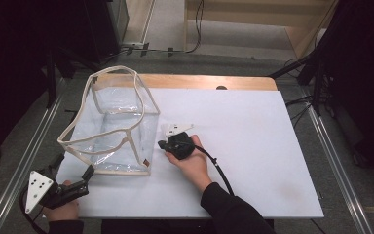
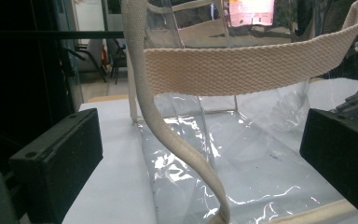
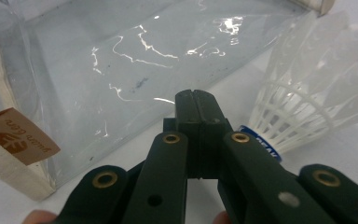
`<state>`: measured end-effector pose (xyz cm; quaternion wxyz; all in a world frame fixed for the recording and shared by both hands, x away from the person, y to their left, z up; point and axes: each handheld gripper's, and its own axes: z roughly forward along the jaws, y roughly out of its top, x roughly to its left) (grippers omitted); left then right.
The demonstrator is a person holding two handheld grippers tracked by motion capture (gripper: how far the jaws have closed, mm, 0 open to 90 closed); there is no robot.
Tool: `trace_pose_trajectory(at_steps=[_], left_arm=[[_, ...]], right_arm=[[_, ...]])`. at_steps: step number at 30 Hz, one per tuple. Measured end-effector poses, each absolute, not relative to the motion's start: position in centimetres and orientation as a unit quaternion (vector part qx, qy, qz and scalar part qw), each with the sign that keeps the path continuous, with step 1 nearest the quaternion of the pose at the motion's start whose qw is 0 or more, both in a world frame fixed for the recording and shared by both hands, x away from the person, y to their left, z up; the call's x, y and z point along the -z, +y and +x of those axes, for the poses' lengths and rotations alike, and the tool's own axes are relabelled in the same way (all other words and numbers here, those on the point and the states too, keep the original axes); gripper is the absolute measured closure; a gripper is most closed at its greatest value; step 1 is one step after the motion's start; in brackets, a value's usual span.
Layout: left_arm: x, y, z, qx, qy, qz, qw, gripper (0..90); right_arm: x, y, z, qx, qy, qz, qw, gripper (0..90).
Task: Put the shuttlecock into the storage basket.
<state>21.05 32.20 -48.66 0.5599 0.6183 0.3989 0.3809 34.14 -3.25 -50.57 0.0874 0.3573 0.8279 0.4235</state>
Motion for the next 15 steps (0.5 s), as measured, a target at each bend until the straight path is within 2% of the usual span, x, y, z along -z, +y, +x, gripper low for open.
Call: trace_pose_trajectory(at_steps=[15], left_arm=[[48.7,32.2,21.0,-0.381,0.399,0.619,0.560,0.0]], right_arm=[[51.0,-4.1,34.1,-0.408,0.828,0.372,0.096,88.2]])
